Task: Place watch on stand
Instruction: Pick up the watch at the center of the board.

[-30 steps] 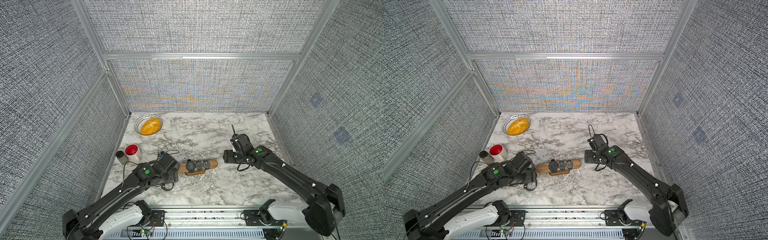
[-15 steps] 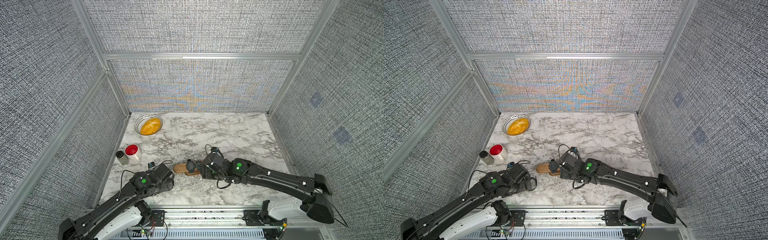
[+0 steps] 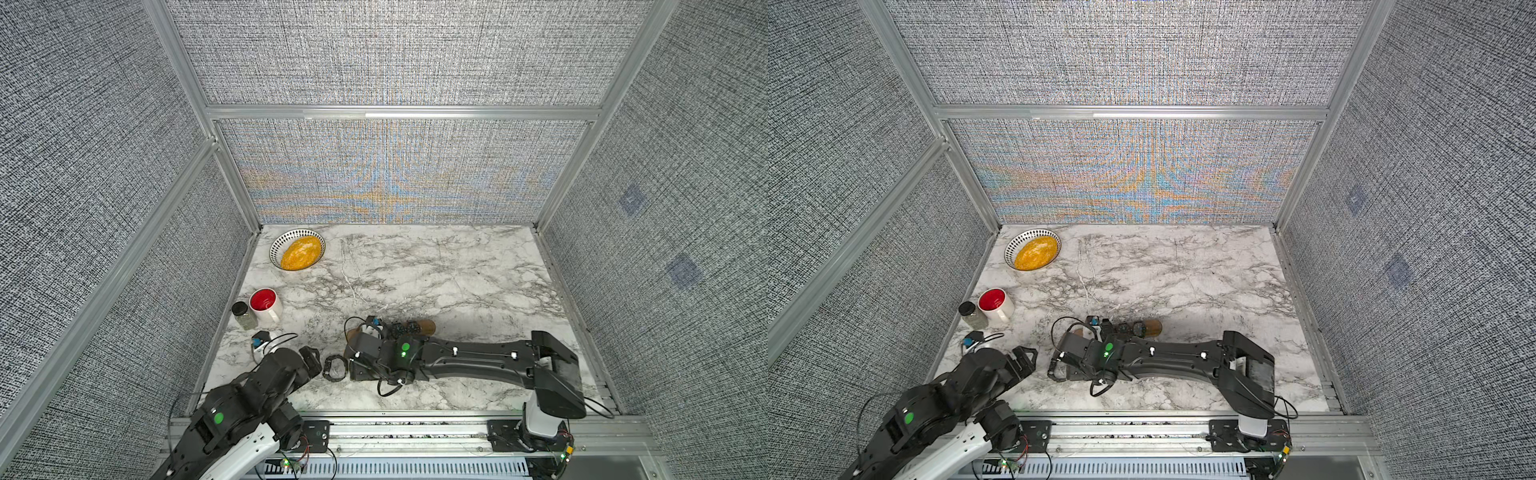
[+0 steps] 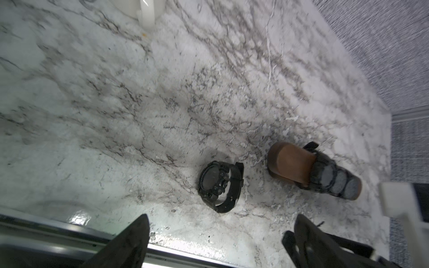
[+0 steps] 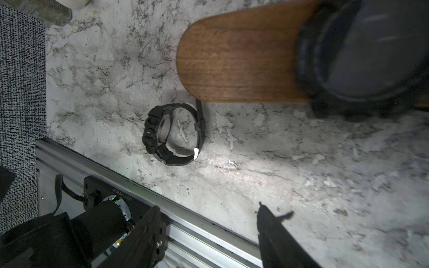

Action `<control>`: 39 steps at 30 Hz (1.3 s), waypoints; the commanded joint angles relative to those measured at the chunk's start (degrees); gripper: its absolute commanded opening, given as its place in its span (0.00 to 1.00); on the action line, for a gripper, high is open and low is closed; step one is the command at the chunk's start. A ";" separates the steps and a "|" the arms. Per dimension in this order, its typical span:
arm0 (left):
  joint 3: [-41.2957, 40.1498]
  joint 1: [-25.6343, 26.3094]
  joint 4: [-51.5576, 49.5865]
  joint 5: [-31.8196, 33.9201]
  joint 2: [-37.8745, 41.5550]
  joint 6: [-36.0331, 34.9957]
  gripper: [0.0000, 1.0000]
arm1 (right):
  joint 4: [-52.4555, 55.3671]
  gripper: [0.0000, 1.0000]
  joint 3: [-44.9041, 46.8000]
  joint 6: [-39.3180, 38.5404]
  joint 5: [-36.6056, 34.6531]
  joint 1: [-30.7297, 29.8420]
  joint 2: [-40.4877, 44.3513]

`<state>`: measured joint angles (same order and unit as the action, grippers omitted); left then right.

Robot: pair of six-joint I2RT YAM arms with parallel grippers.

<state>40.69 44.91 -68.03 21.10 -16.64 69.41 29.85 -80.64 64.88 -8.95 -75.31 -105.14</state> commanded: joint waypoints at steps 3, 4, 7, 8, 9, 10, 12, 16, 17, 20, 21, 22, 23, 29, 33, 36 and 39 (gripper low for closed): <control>3.59 -0.08 -3.33 7.64 7.41 -3.01 0.99 | -0.22 0.62 -4.03 -2.65 2.72 -0.59 -5.06; 4.18 -0.08 -3.68 8.22 8.69 -3.46 0.99 | -0.72 0.61 -4.18 -2.74 3.16 -0.59 -5.81; 5.56 -0.08 -6.45 9.56 11.26 -3.72 0.99 | -1.93 0.56 -4.86 -3.78 4.62 -0.49 -8.21; 5.95 -0.07 -7.18 9.63 11.88 -3.83 0.99 | -1.59 0.54 -5.49 -3.90 4.80 -0.41 -9.05; 6.23 -0.08 -7.71 9.59 12.59 -3.84 0.99 | -1.22 0.52 -6.28 -4.33 4.80 -0.44 -10.07; 6.35 -0.03 -7.70 9.25 13.30 -4.10 0.99 | -0.73 0.51 -7.19 -4.71 4.57 -0.45 -11.01; 6.25 0.00 -7.11 8.34 14.35 -5.00 0.99 | 0.41 0.49 -8.59 -5.08 4.07 -0.22 -12.74; 5.25 0.01 -5.21 6.10 15.24 -7.03 0.99 | 1.62 0.47 -11.32 -6.30 2.86 0.81 -15.66; 5.16 0.01 -4.89 5.64 15.09 -7.44 0.99 | 1.65 0.46 -11.63 -6.58 2.51 1.16 -16.02; 5.19 0.01 -4.76 5.07 14.40 -7.86 0.99 | 2.13 0.43 -12.20 -6.88 1.42 2.23 -16.61; 5.19 0.01 -4.74 4.98 14.14 -7.88 0.99 | 2.28 0.43 -12.13 -6.92 1.20 2.52 -16.73; 5.22 0.01 -4.74 4.96 14.09 -7.95 0.99 | 2.41 0.42 -12.07 -6.95 0.91 2.70 -16.74; 5.20 0.01 -4.74 4.91 14.10 -8.02 0.99 | 2.48 0.41 -11.97 -7.02 0.75 2.80 -16.81; 5.16 0.01 -4.57 4.80 14.53 -8.21 0.99 | 2.06 0.38 -12.42 -7.48 1.08 2.89 -18.40; 5.02 0.01 -4.39 4.47 14.37 -8.34 0.99 | 2.01 0.35 -13.00 -7.92 1.04 2.80 -19.18; 5.02 0.01 -4.24 4.36 14.25 -8.48 0.99 | 2.11 0.34 -13.56 -8.19 0.46 2.69 -19.40; 5.03 0.01 -4.22 4.19 14.18 -8.57 0.99 | 2.77 0.34 -14.41 -8.20 -0.27 2.64 -19.82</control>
<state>45.82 44.93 -73.41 25.47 -2.28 61.71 30.89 -94.45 57.04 -8.75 -72.44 -124.60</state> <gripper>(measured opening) 0.993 0.336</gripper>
